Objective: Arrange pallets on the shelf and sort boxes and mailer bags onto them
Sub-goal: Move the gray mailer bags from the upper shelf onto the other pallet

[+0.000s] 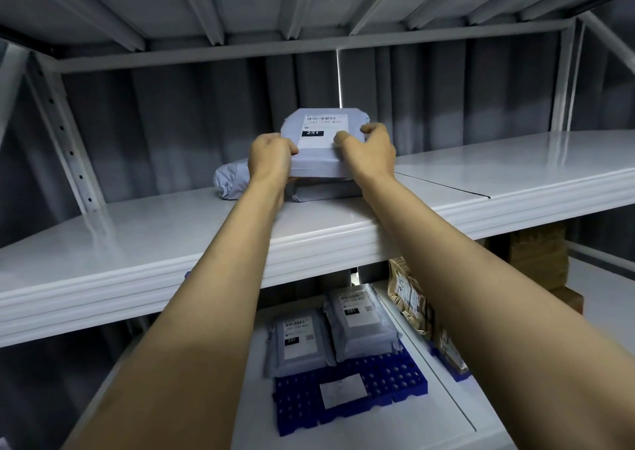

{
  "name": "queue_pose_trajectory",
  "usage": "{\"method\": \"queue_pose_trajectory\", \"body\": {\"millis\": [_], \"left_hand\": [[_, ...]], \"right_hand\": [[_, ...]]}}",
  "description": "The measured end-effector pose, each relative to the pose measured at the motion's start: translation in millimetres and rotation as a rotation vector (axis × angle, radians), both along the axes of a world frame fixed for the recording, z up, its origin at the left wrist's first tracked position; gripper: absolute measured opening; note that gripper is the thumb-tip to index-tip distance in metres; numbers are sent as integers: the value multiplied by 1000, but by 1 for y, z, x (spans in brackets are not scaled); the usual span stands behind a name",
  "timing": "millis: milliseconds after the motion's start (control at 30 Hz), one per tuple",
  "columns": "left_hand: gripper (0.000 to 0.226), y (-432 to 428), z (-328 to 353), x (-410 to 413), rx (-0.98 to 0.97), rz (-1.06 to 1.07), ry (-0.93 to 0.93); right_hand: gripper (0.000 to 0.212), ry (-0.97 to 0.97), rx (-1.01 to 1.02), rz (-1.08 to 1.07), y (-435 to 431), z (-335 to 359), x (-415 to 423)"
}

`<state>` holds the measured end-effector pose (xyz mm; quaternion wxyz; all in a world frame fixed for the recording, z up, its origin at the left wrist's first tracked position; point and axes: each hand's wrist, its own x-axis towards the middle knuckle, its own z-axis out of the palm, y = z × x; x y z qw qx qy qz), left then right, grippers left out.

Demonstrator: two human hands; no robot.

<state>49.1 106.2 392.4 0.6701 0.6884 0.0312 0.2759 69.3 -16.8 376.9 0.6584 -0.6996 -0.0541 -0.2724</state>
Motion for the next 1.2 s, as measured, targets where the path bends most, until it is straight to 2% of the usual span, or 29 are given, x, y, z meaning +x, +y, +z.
{"method": "queue_pose_trajectory", "body": {"millis": [33,333,600,700,867,1000,1200], "left_hand": [[40,-1,-1,0,5,1,-6],[38,-10,-17,-35,61,76,-69],[23,-21,-31,-86,74,206,-285],[16,-26,-46,-108,44,224,-371],[18,-25,-78,-131,15,238,-393],[7,-26,-106,-148,-65,187,-444],[19,-24,-156,-161,-197,221,-433]], "right_hand": [[51,-13,25,3,0,-1,-3],[47,-205,174,-51,3,-18,-51],[40,-351,309,-53,5,-50,-103],[38,-359,370,-39,4,-68,-122],[39,-309,493,61,1,-103,-145],[37,-257,491,121,2,-135,-161],[35,-211,412,102,9,-191,-180]]}}
